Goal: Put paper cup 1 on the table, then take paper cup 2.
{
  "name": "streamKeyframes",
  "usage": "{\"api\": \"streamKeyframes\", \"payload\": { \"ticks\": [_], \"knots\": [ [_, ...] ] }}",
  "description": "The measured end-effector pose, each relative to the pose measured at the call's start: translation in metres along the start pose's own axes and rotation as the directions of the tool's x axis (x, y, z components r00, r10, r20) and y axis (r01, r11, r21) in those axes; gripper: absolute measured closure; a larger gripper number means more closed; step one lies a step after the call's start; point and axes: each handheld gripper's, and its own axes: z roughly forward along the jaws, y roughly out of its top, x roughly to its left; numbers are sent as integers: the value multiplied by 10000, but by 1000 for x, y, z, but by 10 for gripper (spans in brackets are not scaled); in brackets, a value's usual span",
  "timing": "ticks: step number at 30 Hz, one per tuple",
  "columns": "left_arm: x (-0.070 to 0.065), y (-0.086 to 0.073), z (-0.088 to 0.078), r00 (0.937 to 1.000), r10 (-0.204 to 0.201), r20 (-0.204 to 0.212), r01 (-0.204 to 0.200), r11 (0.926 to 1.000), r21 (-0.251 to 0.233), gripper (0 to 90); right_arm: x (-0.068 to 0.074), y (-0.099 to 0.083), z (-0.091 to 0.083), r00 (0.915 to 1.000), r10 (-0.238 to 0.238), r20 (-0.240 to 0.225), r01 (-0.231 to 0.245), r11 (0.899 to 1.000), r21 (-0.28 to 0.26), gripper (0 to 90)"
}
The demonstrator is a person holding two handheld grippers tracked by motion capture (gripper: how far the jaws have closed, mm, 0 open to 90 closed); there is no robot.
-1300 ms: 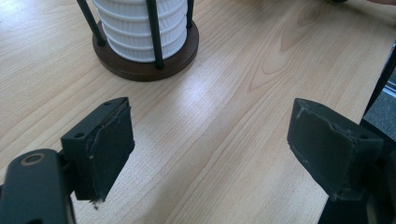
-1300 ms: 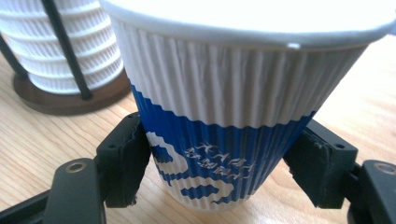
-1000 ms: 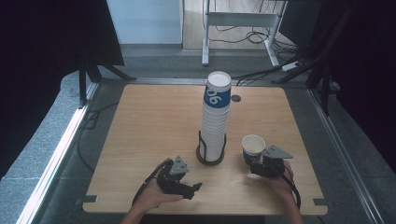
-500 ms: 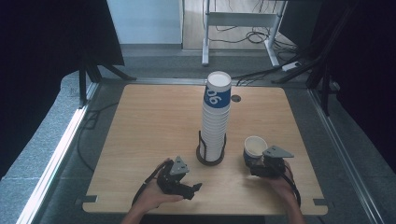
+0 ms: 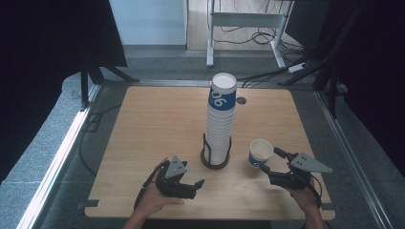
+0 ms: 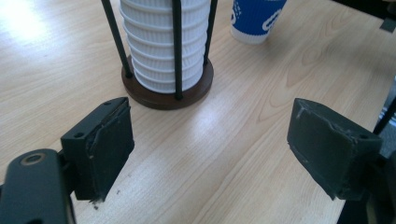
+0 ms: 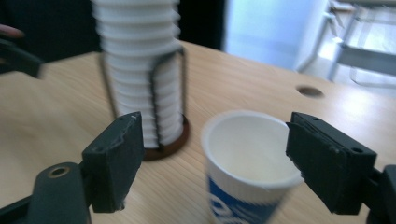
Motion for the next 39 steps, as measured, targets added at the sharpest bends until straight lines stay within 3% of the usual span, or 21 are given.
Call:
{"api": "streamKeyframes", "payload": {
  "ticks": [7,14,18,25,31,34,36,39],
  "knots": [
    [2,1,-4,9997,10,-261,-25,9983,-583,157,9,5,4,9974,-115,-710,106,9999,-129,228],
    [9,-3,-2,9986,-66,-526,19,9960,-891,156,8,3,6,9964,23,-845,-33,9999,-117,232],
    [13,-1,-1,9989,-147,-450,106,9958,-910,152,7,3,5,9957,156,-911,-171,9997,-155,232],
    [13,23,1,9992,-125,-370,75,9911,-1331,154,8,9,-2,9940,44,-1097,-97,9988,-475,230],
    [9,42,6,9981,242,-569,-319,9899,-1384,154,10,12,-5,9941,-52,-1087,-12,9983,-588,230],
    [8,55,3,9995,243,-225,-272,9896,-1415,173,12,13,-4,9950,-157,-986,91,9977,-666,235],
    [5,63,4,9978,458,-484,-522,9886,-1409,184,12,14,-4,9950,-186,-978,118,9975,-695,235],
    [8,75,7,9990,315,-311,-359,9875,-1536,178,12,14,-4,9950,-205,-974,139,9976,-685,236]
  ]
}}
